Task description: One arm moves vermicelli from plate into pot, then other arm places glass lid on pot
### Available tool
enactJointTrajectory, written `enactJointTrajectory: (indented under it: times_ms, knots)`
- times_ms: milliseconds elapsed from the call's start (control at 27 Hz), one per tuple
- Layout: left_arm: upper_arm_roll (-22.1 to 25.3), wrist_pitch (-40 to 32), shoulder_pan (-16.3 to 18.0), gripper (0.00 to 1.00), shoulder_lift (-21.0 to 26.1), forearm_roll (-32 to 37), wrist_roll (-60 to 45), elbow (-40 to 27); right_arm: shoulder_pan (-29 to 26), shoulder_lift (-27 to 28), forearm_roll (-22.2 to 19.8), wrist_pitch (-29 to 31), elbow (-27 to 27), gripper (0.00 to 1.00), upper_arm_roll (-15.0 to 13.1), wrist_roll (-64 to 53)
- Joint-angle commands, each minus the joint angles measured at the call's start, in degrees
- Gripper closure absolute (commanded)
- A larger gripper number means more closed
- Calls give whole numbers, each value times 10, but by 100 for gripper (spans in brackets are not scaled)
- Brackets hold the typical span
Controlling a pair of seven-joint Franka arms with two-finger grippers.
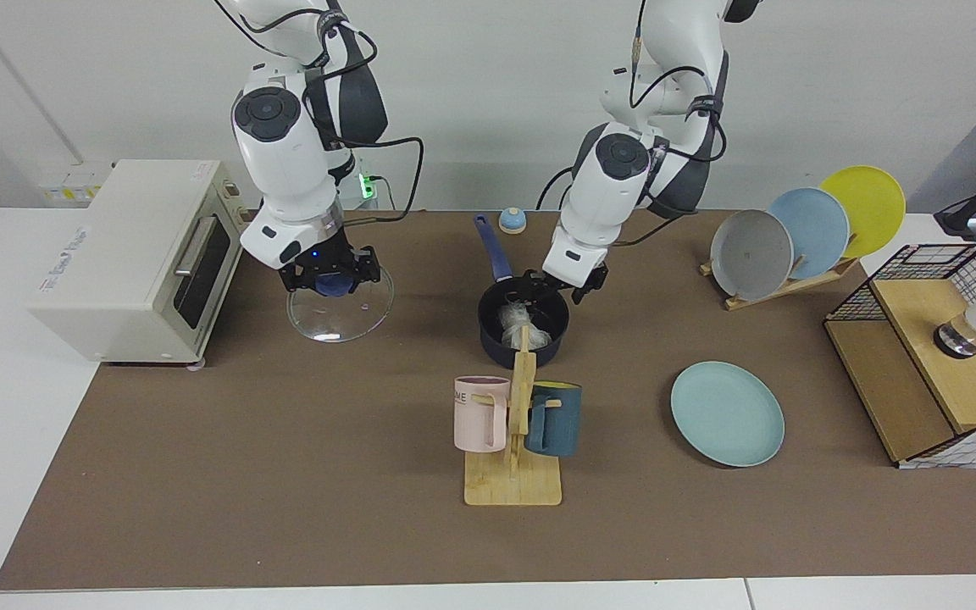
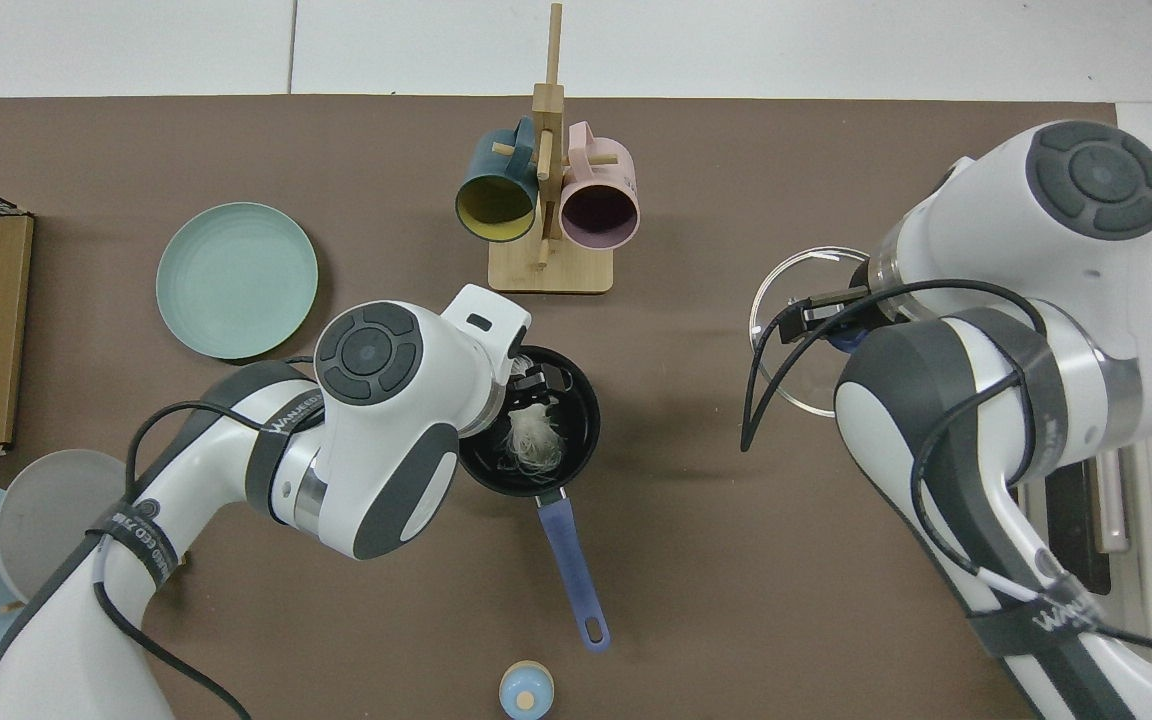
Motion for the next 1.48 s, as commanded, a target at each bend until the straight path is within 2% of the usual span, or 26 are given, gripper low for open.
enactJointTrajectory:
  times_ms: [0, 148, 333, 444, 556, 667, 741, 852, 1111, 1259, 1444]
  knots:
    - [40, -95, -1, 1, -25, 8, 52, 52, 6, -23, 14, 19, -26, 100, 35, 65]
    - [87, -150, 2, 1, -58, 4, 108, 75, 7, -13, 5, 43, -19, 100, 92, 159]
    - [167, -189, 3, 1, -105, -7, 198, 80, 9, 31, -2, 49, 25, 100, 155, 267]
    - [204, -202, 7, 1, -117, -11, 250, 79, 26, 70, -45, 47, 50, 100, 184, 323]
    - [215, -218, 32, 1, -124, -15, 292, 79, 55, 118, -95, 51, 84, 100, 189, 403]
    - [210, -226, 72, 0, -128, -15, 351, 80, 78, 169, -114, 51, 135, 100, 195, 455]
    - [209, -226, 86, 0, -128, -13, 379, 81, 85, 190, -120, 53, 155, 100, 203, 471]
    - [208, -220, 87, 0, -127, -8, 385, 87, 95, 214, -131, 61, 175, 100, 204, 496]
    - [208, -228, 87, 0, -128, -2, 380, 95, 116, 242, -165, 93, 174, 100, 211, 547]
    - [207, -263, 86, 0, -128, 9, 375, 100, 111, 244, -173, 94, 171, 100, 212, 546]
    - [201, -255, 83, 0, -128, 31, 378, 100, 112, 246, -166, 123, 166, 100, 213, 555]
